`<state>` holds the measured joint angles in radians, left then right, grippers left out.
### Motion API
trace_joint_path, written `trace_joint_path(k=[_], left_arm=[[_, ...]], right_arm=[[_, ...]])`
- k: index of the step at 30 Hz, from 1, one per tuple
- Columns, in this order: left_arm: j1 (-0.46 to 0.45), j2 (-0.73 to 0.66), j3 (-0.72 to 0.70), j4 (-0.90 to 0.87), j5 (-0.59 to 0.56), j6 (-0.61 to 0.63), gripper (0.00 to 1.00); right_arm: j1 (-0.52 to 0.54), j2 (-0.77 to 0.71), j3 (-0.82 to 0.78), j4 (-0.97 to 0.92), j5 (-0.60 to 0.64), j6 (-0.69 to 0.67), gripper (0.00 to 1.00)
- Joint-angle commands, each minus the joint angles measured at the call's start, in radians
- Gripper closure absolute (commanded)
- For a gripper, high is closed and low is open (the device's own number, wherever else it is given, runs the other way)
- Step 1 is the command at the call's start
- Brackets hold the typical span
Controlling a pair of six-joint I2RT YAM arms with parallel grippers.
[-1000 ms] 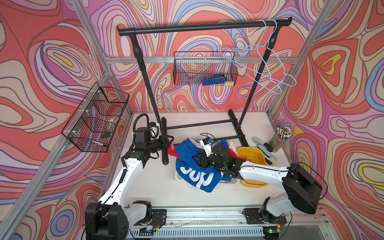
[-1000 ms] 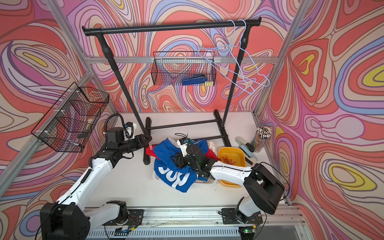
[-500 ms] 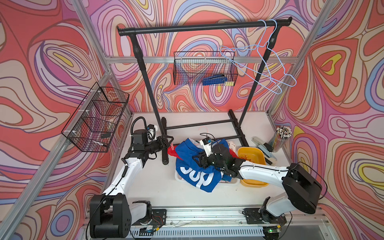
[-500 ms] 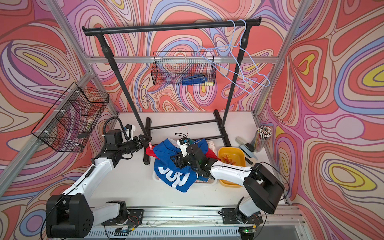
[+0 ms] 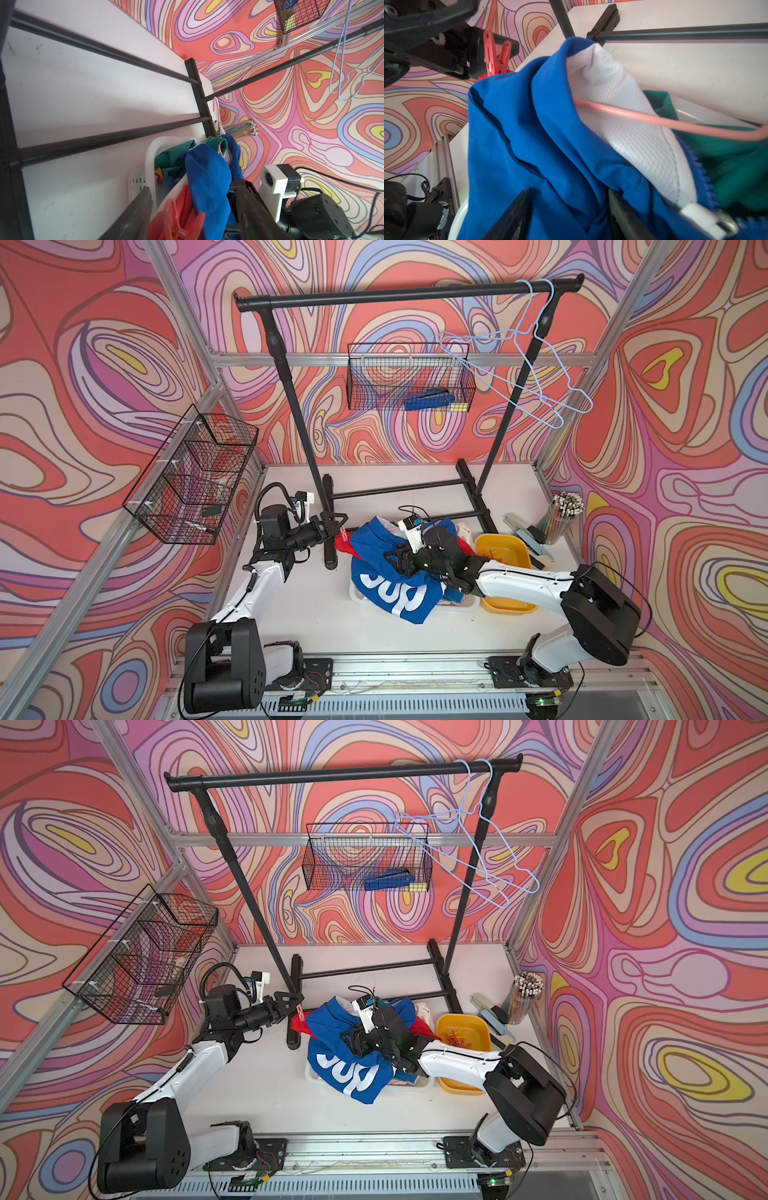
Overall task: Remove the clothespins securing jackets to the hanger
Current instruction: Remove the clothespin from the hanger.
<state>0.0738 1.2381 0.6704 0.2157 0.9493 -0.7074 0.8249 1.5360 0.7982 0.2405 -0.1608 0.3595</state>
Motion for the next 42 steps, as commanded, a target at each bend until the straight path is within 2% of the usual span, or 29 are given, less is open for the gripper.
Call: trace_joint_path(k=[1,6,12,16,25,42], left_arm=[[0.012,0.022,0.016,0.052,0.039,-0.001,0.37],[0.017,0.049,0.018,0.079,0.064,-0.021,0.45],[0.016,0.043,0.020,0.038,0.062,0.006,0.46],[0.017,0.058,0.026,0.025,0.068,0.011,0.53],[0.007,0.060,0.032,-0.023,0.047,0.032,0.60],[-0.011,0.047,0.020,0.010,0.033,-0.004,0.85]], right_arm=[[0.007,0.078,-0.054,-0.214,-0.063,0.011,0.39],[0.002,0.069,-0.059,-0.209,-0.077,0.013,0.39],[-0.006,0.067,-0.060,-0.204,-0.096,0.010,0.39],[-0.009,0.070,-0.054,-0.207,-0.107,0.006,0.39],[-0.009,0.068,-0.057,-0.205,-0.109,0.008,0.39],[-0.009,0.065,-0.059,-0.204,-0.117,0.008,0.39]])
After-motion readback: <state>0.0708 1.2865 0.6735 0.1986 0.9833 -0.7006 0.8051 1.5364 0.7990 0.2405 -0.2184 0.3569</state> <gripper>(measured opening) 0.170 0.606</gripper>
